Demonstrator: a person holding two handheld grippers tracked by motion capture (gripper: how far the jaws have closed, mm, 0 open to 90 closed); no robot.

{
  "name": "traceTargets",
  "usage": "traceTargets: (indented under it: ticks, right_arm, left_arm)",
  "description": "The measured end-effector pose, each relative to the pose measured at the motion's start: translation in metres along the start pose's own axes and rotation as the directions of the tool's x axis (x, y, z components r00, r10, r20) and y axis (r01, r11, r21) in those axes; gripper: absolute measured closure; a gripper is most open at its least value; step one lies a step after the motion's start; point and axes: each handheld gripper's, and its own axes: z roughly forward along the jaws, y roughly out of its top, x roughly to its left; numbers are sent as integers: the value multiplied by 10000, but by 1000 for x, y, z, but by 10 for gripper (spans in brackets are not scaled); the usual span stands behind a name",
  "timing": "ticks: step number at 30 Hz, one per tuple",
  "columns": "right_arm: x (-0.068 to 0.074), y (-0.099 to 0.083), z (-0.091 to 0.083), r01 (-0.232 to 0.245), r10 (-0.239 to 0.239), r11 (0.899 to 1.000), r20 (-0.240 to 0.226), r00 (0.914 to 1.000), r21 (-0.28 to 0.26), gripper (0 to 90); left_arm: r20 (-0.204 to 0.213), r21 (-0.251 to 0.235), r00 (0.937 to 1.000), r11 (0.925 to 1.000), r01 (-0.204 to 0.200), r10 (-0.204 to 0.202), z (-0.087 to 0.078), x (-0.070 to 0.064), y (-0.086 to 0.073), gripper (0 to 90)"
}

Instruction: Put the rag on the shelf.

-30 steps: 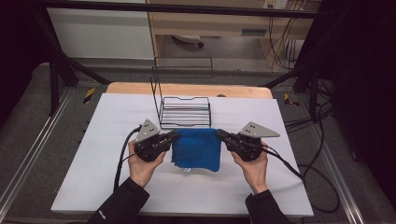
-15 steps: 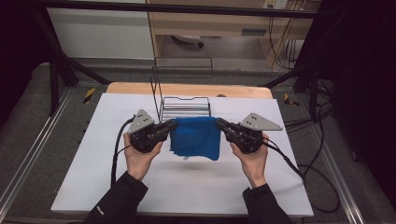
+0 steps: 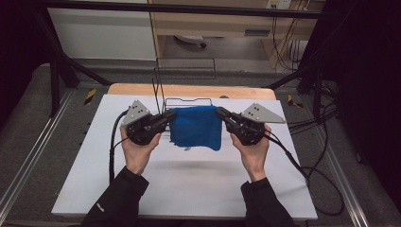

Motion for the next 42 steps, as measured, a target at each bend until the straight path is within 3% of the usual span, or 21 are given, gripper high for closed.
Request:
traceTargets:
  ticks: [22, 42]
  right_arm:
    - [0, 33, 19, 468, -448, 9972, 341, 9984, -584, 862]
    - [-5, 75, 29, 750, -658, 9882, 725, 9952, -1337, 863]
  left_arm:
    - [-250, -812, 9996, 9966, 130, -150, -1, 18, 27, 852]
    - [-402, -1508, 9992, 9885, -55, -6, 0, 28, 70, 852]
